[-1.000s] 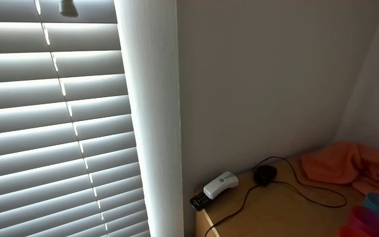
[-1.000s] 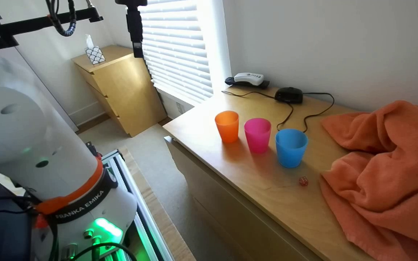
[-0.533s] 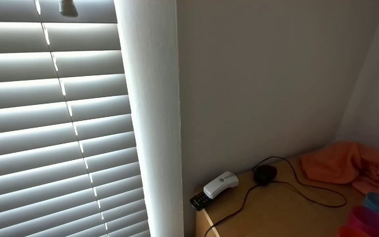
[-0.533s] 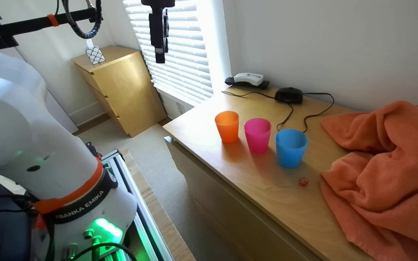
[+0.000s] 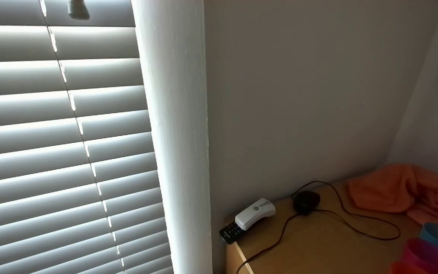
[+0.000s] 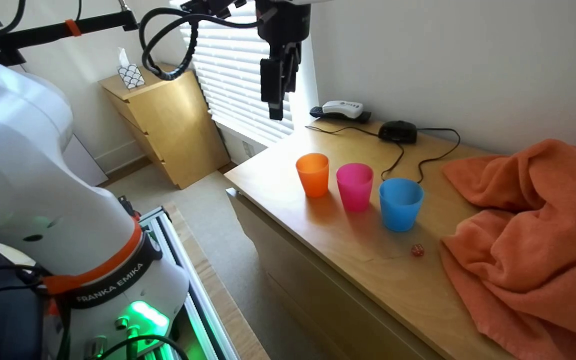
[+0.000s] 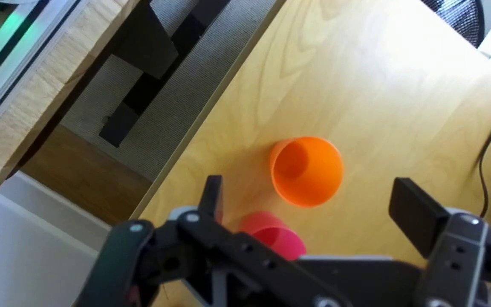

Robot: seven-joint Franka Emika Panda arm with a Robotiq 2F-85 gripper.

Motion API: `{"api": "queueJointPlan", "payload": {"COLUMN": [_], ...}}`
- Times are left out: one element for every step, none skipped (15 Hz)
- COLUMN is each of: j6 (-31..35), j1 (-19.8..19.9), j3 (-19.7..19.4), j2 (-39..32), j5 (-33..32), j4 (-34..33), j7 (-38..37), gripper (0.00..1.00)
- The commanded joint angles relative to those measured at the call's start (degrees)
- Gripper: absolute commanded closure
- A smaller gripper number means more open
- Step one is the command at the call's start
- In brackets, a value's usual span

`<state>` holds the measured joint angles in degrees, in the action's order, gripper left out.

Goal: Pick up the pink cup and put it in the orange cup

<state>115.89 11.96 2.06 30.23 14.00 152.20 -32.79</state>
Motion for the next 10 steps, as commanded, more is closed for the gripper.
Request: {"api": "queueJointPlan", "payload": {"j6": [0.0, 0.0, 0.0, 0.3, 0.6, 0.7, 1.2, 1.9, 2.2, 3.1], "j1": [-0.5, -0.5, -0.5, 0.0, 0.7, 0.9, 1.3, 1.3, 1.4, 1.3], "j3": [-1.1, -1.2, -1.2, -0.9, -1.0, -1.8, -2.5, -3.1, -3.8, -4.5], "j2": [-0.3, -0.3, -0.2, -2.2, -4.3, -7.0, -9.5, -11.3, -13.7, -15.8], "j5": [0.0, 0.1, 0.2, 0.0, 0.0, 0.6, 1.1, 1.5, 1.6, 2.2], "j4": [-0.1, -0.2, -0.2, -1.1, -2.1, -3.5, -4.7, -5.6, -7.0, -8.0], "j7": [-0.2, -0.2, -0.2, -1.8, -3.5, -4.0, -5.0, -5.6, -6.4, -6.6], "gripper": [0.00, 0.00, 0.00, 0.00, 0.00, 0.00, 0.00, 0.00, 0.00, 0.00]}}
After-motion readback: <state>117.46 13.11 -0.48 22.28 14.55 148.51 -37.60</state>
